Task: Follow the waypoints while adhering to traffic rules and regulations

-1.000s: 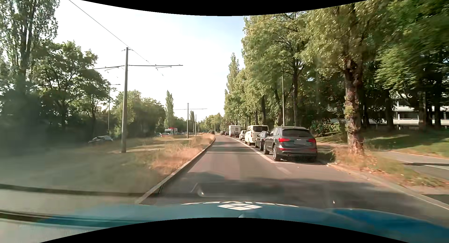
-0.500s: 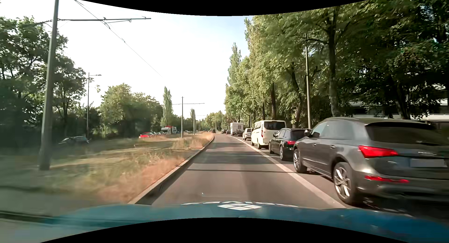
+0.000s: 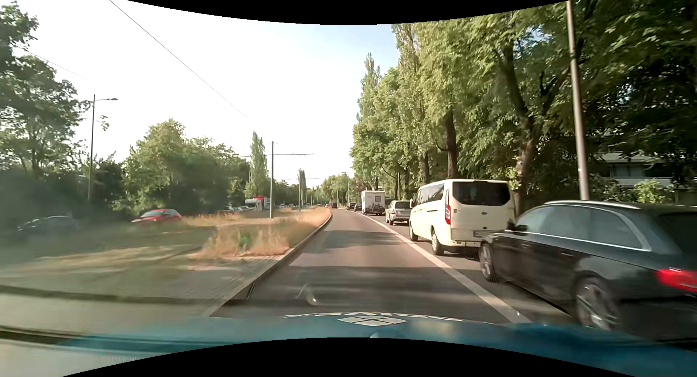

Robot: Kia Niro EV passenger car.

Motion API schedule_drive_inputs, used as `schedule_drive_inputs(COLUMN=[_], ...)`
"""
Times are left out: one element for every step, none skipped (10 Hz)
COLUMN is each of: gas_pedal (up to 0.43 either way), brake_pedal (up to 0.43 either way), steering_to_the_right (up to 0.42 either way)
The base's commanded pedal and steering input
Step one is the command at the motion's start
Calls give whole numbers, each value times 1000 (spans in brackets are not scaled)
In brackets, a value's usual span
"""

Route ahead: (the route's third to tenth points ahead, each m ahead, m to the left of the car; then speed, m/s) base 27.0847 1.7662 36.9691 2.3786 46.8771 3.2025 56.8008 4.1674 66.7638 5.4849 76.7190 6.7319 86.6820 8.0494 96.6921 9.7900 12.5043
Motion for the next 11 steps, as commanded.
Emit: schedule_drive_inputs(gas_pedal=[177,177,177,177,177,177,177,177,177,177,177], brake_pedal=[0,0,0,0,0,0,0,0,0,0,0], steering_to_the_right=[-12,-13,-13,-12,-11,-9,-9,-9,-8,-8,-9])
